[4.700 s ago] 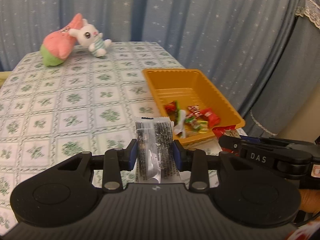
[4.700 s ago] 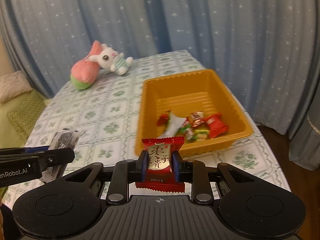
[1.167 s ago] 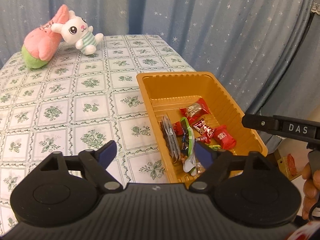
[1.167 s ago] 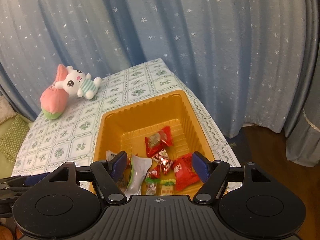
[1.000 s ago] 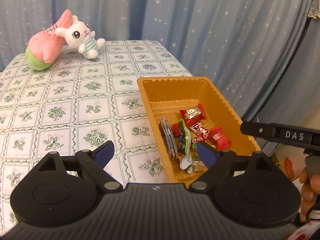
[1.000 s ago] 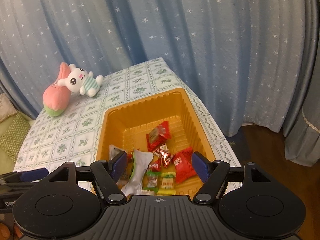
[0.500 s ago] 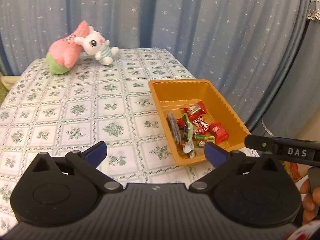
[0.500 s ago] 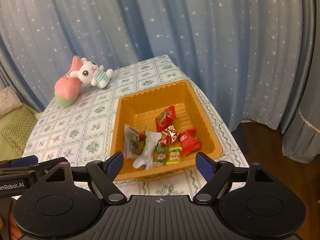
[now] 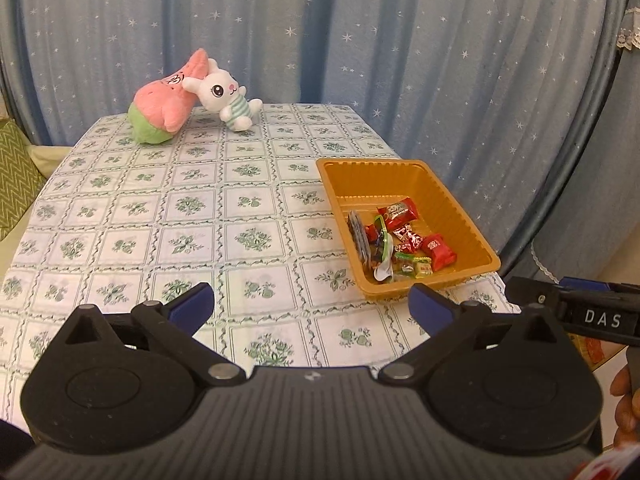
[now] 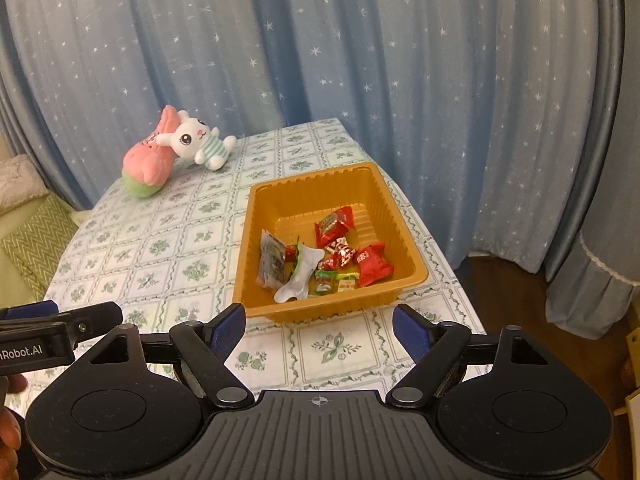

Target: Organize snacks

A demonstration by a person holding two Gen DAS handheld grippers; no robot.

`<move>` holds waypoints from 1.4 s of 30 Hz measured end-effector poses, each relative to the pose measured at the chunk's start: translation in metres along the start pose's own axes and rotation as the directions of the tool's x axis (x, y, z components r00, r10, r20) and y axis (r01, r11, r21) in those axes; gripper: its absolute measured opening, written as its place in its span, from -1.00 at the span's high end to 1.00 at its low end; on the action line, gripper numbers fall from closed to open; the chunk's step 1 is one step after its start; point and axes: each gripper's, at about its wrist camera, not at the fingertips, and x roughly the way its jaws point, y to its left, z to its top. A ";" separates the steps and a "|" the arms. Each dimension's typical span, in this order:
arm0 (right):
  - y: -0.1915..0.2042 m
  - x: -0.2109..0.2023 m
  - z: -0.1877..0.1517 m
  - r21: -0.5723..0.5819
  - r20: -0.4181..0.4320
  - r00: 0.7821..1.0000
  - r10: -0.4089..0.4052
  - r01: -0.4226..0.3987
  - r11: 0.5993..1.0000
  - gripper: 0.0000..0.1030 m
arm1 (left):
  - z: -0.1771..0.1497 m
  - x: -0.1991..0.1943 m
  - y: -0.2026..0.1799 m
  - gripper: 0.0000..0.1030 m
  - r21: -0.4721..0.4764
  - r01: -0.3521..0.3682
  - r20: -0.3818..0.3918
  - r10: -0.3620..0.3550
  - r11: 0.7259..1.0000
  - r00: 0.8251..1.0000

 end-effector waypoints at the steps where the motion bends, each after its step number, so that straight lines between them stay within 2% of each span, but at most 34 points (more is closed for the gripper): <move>1: 0.002 -0.003 -0.001 -0.002 0.002 1.000 -0.002 0.002 1.000 -0.56 | -0.001 -0.003 0.000 -0.99 0.000 -0.002 0.002 0.002 1.000 1.000; 5: 0.008 -0.013 -0.003 -0.002 0.013 1.000 -0.008 0.008 1.000 -0.56 | -0.008 -0.014 0.002 -0.99 0.006 -0.034 0.012 0.034 0.999 0.999; 12: 0.021 -0.026 -0.010 -0.024 0.024 1.000 -0.010 0.011 1.000 -0.56 | -0.018 -0.027 0.011 -0.99 -0.030 -0.054 -0.012 0.054 0.998 0.998; 24: 0.038 -0.043 -0.019 -0.053 0.036 0.999 0.018 -0.016 0.998 -0.56 | -0.025 -0.050 0.007 -1.00 0.002 -0.115 0.016 0.115 0.993 0.993; 42: 0.037 -0.052 -0.031 -0.037 0.052 0.999 0.011 -0.009 0.999 -0.56 | -0.030 -0.053 0.006 -1.00 -0.001 -0.087 0.016 0.087 0.996 0.996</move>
